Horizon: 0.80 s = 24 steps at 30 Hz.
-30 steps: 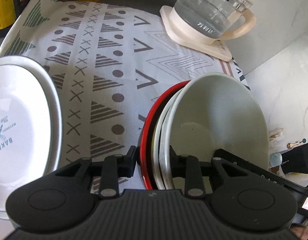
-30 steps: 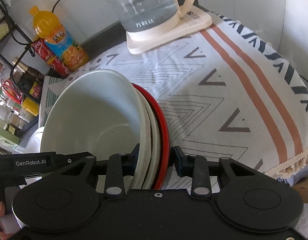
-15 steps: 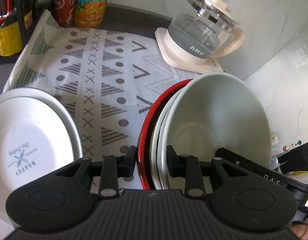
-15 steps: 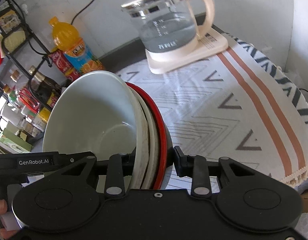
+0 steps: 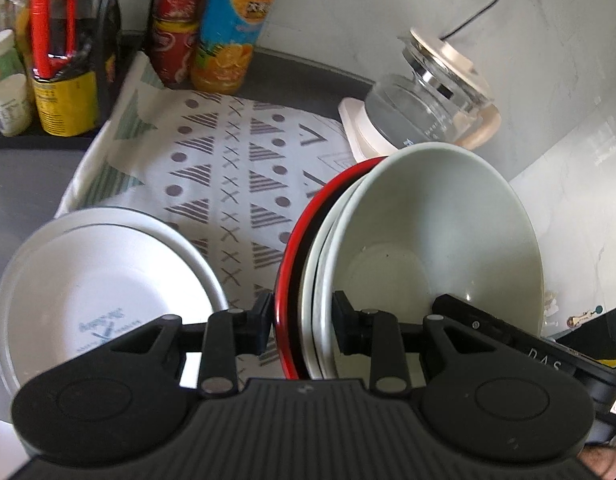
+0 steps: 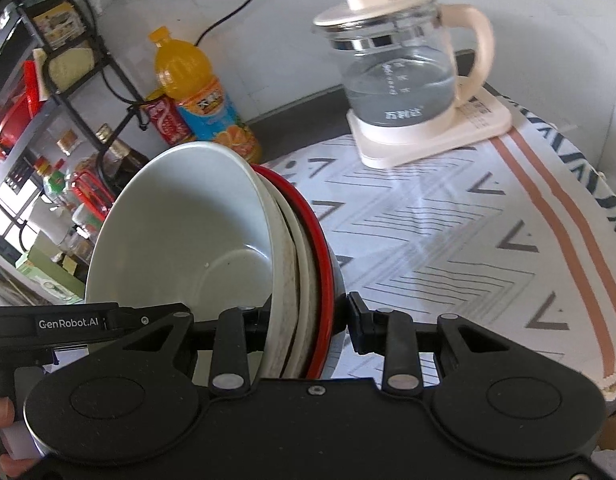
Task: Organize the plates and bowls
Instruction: 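Lift the red bowl stack with both tools and carry it over the plates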
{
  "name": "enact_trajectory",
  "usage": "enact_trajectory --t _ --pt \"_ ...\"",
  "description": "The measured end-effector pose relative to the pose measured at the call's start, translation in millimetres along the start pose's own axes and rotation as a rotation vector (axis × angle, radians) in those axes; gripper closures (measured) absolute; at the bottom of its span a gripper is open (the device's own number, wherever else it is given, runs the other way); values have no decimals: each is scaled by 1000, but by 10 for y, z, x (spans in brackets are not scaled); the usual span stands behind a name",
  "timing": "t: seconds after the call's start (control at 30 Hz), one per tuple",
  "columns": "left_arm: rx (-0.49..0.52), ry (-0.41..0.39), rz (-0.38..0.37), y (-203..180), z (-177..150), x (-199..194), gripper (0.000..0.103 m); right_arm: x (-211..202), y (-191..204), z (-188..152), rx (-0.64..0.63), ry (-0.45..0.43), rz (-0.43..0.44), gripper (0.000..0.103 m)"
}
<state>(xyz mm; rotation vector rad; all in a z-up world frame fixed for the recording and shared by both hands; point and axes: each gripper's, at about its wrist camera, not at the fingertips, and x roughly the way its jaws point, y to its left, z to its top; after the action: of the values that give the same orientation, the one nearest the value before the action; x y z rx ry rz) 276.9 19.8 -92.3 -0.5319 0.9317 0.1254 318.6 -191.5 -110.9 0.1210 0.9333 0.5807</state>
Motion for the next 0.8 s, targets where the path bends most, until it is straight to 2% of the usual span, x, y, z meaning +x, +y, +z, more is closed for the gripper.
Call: enact_trajectory --t 0.47,0.8 --pt "-73 -61 37 512 -38 -364 74 151 579 -37 -93 17 61 71" --pt "-151 -86 74 900 -176 -593 74 314 970 -142 -158 63 103 71"
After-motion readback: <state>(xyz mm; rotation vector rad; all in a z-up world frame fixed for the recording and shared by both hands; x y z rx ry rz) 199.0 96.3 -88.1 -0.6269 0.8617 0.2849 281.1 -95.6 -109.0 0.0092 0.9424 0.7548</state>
